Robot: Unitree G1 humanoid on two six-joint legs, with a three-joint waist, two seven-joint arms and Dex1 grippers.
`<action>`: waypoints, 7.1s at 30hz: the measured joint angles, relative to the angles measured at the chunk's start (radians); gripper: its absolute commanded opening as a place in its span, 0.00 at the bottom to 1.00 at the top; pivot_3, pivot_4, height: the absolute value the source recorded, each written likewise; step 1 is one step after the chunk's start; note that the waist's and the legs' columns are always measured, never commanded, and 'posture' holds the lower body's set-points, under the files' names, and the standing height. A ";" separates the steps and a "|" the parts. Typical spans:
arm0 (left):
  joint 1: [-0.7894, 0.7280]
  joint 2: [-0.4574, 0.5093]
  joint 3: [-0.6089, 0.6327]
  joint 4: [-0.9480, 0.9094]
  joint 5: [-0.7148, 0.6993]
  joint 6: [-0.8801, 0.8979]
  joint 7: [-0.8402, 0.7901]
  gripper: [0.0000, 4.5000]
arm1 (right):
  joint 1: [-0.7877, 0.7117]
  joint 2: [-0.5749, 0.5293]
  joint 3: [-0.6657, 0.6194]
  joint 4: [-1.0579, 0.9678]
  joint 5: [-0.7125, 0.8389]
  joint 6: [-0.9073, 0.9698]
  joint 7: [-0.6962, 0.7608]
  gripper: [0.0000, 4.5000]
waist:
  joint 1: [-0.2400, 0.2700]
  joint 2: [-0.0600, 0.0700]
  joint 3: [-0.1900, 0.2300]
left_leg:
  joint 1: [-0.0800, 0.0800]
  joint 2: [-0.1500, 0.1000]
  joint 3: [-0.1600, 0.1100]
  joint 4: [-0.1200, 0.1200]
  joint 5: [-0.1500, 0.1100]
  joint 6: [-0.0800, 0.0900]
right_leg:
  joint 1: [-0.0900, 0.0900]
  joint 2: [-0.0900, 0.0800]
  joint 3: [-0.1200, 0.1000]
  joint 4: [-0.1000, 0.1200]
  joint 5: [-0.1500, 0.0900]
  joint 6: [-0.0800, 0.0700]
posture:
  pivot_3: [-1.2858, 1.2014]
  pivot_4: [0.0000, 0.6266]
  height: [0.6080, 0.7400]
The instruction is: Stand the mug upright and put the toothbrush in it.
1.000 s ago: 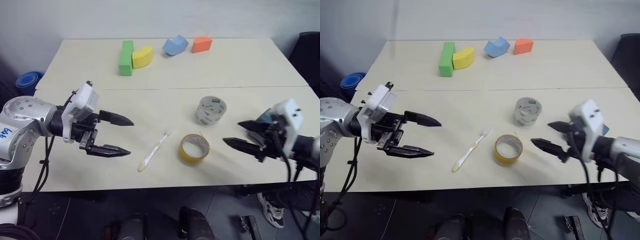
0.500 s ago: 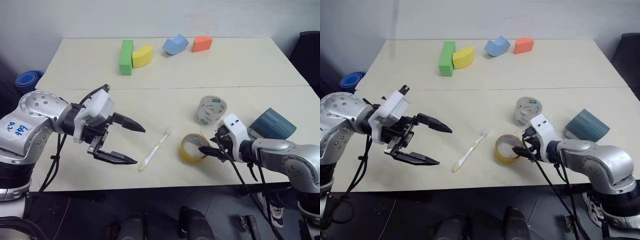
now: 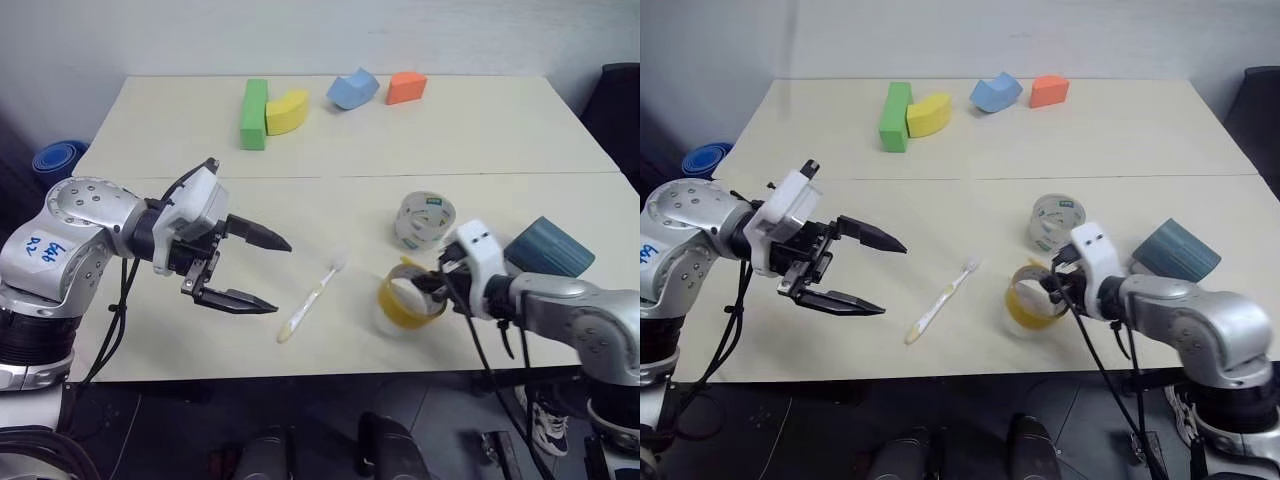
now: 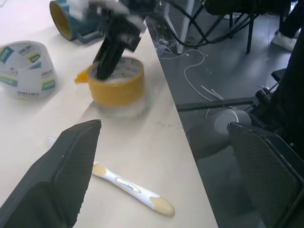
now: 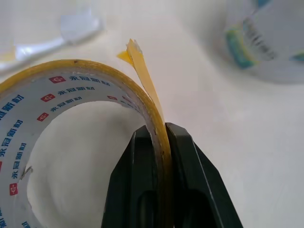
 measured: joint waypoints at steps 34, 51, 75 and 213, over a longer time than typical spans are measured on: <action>-0.025 -0.079 0.005 -0.016 -0.010 0.031 0.067 1.00 | 0.081 -0.379 -0.283 1.220 -0.513 -0.657 0.131 0.55 | -0.024 0.003 0.001 | 0.003 0.000 0.005 -0.002 0.001 0.000 | 0.000 0.000 0.005 -0.001 0.000 0.000 | 0.52 0.24 1.00; -0.075 -0.083 0.033 0.075 0.031 -0.022 0.093 1.00 | -0.434 -0.112 0.227 0.541 -0.282 -0.278 0.247 0.55 | -0.019 0.006 0.000 | -0.006 0.004 0.003 0.000 0.001 -0.004 | -0.011 0.005 0.005 0.004 0.000 0.000 | 0.52 0.24 1.00; -0.070 -0.073 0.043 0.063 0.045 -0.027 0.125 1.00 | -0.670 0.088 0.426 1.115 -0.656 -0.573 0.388 0.46 | -0.041 0.006 0.001 | -0.013 0.005 -0.001 0.008 0.001 -0.004 | -0.016 0.004 0.001 0.013 0.000 0.000 | 0.52 0.24 1.00; -0.029 -0.054 0.166 -0.023 -0.056 0.144 0.275 1.00 | 0.170 0.583 0.173 0.139 -0.262 -0.851 0.234 0.00 | 0.000 0.005 0.001 | -0.013 0.001 -0.009 0.015 0.001 -0.003 | -0.010 0.002 0.000 0.017 0.000 0.001 | 0.52 0.24 1.00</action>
